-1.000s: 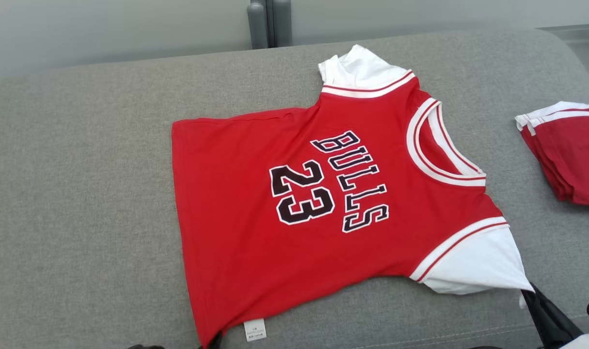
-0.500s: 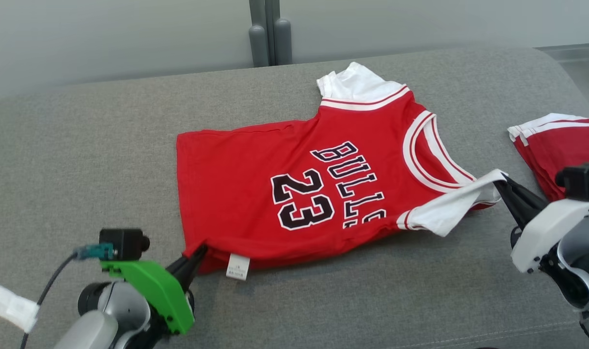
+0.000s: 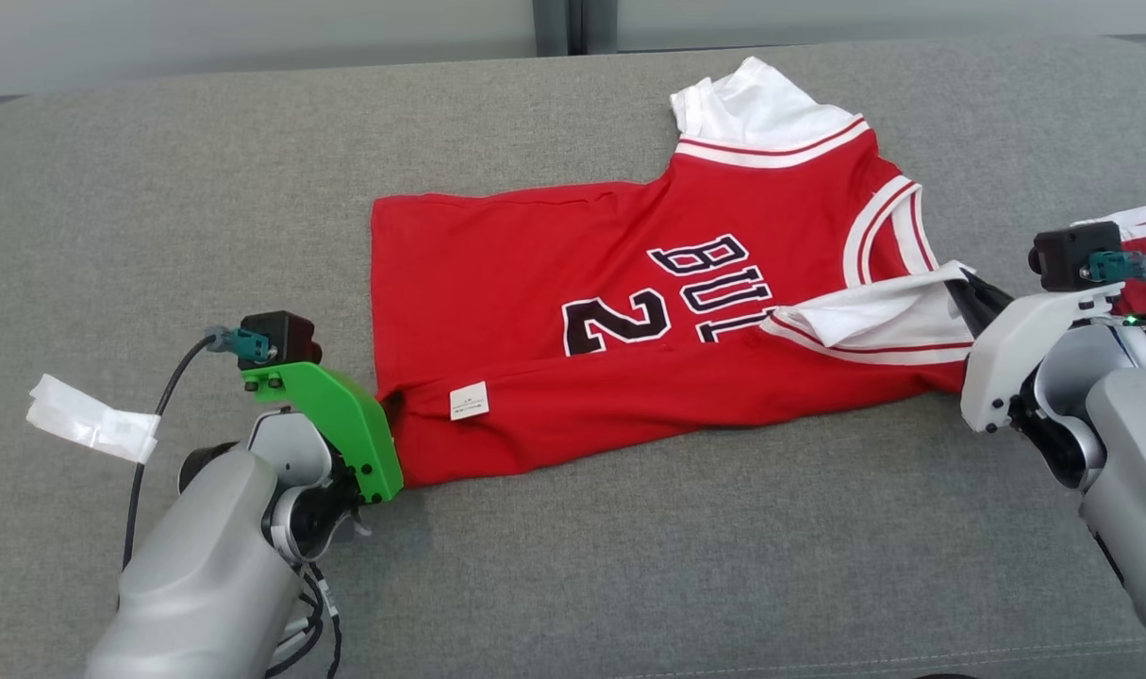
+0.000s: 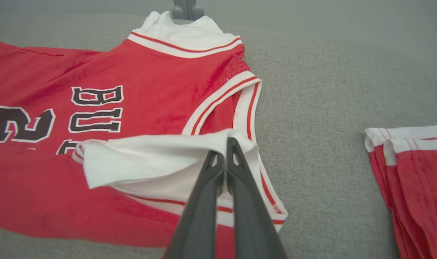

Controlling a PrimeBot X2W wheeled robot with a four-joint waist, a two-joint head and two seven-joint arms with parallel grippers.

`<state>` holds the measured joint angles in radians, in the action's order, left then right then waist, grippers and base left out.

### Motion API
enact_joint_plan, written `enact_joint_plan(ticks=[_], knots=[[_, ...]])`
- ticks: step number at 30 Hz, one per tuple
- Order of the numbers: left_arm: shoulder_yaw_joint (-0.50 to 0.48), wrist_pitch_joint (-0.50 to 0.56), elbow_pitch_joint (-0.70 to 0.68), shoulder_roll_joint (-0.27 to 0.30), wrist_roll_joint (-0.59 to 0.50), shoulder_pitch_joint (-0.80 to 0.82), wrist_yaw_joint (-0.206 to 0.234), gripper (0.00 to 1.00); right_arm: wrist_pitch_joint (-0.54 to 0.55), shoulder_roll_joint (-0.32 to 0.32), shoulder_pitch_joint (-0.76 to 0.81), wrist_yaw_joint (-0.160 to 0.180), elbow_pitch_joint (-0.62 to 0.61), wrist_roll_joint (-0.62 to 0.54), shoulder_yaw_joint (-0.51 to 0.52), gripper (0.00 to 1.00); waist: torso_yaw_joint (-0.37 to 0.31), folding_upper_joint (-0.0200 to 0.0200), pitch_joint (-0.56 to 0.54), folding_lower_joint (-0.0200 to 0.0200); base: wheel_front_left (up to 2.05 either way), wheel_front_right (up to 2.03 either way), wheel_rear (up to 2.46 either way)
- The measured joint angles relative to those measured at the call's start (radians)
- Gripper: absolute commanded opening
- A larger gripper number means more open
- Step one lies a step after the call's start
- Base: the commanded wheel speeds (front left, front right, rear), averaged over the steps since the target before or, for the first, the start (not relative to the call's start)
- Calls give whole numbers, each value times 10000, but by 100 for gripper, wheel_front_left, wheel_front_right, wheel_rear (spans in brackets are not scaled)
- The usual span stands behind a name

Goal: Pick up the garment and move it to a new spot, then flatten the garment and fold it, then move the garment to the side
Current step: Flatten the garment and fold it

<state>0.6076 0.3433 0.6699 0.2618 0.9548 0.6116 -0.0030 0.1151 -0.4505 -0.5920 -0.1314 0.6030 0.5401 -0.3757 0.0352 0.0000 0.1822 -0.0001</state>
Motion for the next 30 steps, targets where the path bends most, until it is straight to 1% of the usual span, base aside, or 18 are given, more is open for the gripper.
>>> enact_joint_plan(ticks=[1, 2, 3, 4, 5, 6, 8, 9, 10, 11, 13, 16, 18, 20, 22, 25, 28, 30], knots=[[15, -17, 337, -73, 0, 115, -86, 0, -73, 48, -161, 0, 253, -42, -96, 0, 17, 0, 57, 0, 0, 0, 0], [38, -21, 616, -155, 0, 221, -167, 0, -207, 88, -309, 0, 520, -86, -119, 5, 29, 0, 100, 0, 0, 0, 0], [46, -38, 890, -244, 0, 322, -244, 10, -397, 105, -438, 0, 754, -153, -144, 95, 36, 0, 131, 0, 0, 0, 0], [13, -169, 1151, -326, 4, 421, -244, 29, -579, 121, -548, 0, 943, -209, -182, 100, 40, 0, 150, 0, 0, 0, 0], [-17, -303, 1580, -431, 8, 617, -332, 49, -819, 207, -729, 0, 1312, -234, -280, 100, 35, 0, 140, 0, 0, 0, 0], [-17, -303, 1580, -431, 8, 617, -332, 100, -819, 207, -729, 0, 1312, -234, -280, 100, 35, 0, 140, 0, 0, 0, 0], [-420, -462, 1931, -629, 447, 660, -351, 100, -1158, 268, -807, 0, 1463, -238, -431, 100, 11, 0, 87, 0, 0, 0, 0], [-514, -472, 2008, -662, 602, 655, -491, 100, -1344, 274, -854, 0, 1465, -234, -500, 100, -19, 0, 54, 0, 0, 0, 0], [-621, -740, 1919, -593, 679, 622, -763, 100, -1666, 213, -905, 0, 1298, -222, -711, 100, -95, 0, -26, 0, 0, 0, 0], [-725, -899, 1756, -508, 773, 524, -863, 100, -1778, 142, -891, 0, 1126, -184, -857, 100, -145, 0, -76, 0, 0, 0, 0], [-901, -1348, 1152, -238, 968, 32, -1016, 100, -1833, -107, -774, 0, 681, -65, -1058, 100, -266, 0, -185, 0, 0, 0, 0], [-1034, -1707, -105, 186, 1122, -1273, -1039, 100, -1521, -679, -232, 0, -71, 301, -1137, 100, -488, 0, -317, 0, 0, 0, 0], [-1114, -1793, -1003, 295, 1269, -2140, -802, 100, -1229, -1083, 215, 0, -497, 456, -1101, 100, -620, 0, -339, 0, 0, 0, 0], [-1060, -1860, -1737, 464, 1181, -2793, -368, 100, -959, -1356, 640, 2, -761, 589, -970, 100, -689, 0, -276, 0, 0, 0, 0], [-1095, -1856, -2263, 591, 1164, -3192, 100, 100, -790, -1430, 965, 0, -917, 598, -825, 100, -717, 0, -164, 0, 0, 0, 0], [-1003, -1755, -2652, 761, 930, -3288, 619, 100, -537, -1354, 1111, 0, -899, 587, -546, 100, -689, 0, 64, 0, 0, 0, 0], [-963, -1593, -2828, 811, 882, -3253, 832, 100, -224, -1091, 1098, 0, -746, 545, -349, 100, -602, 0, 289, 0, 0, 0, 0], [-915, -1450, -2872, 832, 876, -3162, 871, 100, 35, -917, 1073, 0, -594, 579, -272, 100, -525, 0, 391, 0, 0, 0, 0]])
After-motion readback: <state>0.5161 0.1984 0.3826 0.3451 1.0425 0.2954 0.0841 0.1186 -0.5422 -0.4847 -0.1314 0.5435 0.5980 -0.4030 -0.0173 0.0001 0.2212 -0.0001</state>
